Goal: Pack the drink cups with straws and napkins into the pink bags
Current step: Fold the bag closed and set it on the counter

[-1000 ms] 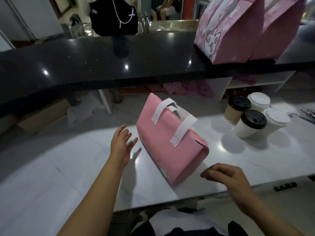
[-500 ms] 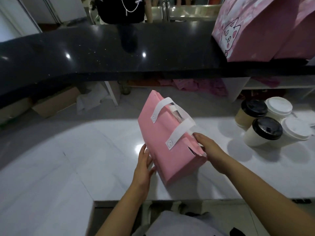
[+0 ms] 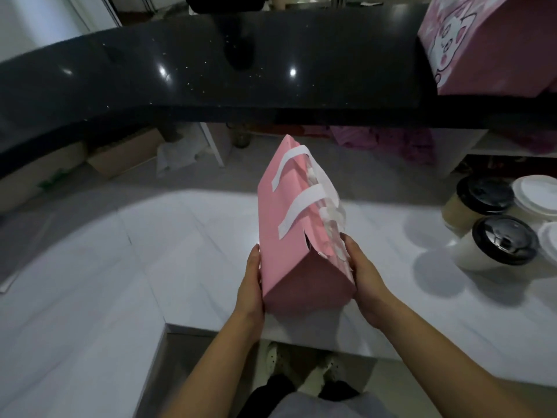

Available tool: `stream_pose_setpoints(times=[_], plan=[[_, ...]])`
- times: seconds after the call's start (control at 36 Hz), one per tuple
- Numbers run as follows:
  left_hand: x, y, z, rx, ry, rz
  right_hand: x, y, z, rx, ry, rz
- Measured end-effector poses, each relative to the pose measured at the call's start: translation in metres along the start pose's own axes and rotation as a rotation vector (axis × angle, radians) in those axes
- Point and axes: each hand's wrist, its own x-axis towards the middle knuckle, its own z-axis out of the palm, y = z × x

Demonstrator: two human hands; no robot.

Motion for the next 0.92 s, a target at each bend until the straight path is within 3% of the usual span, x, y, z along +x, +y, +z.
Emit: stream_pose_setpoints(times=[0.39,0.69,0.92], plan=[[-0.02,0.007,0.037,0.051,-0.034,0.173,-0.019,-0.022,-0.013,0.006,0.003,-0.113],[-0.037,0.04,0.077,0.054,-0.177,0.43,-0.047,-0.076,-0.044,0.059,-0.096,-0.473],[-0.039,0.101,0.125,0.035,-0.217,0.561,-0.049,-0.141,-0.058,0.099,-0.162,-0.671]])
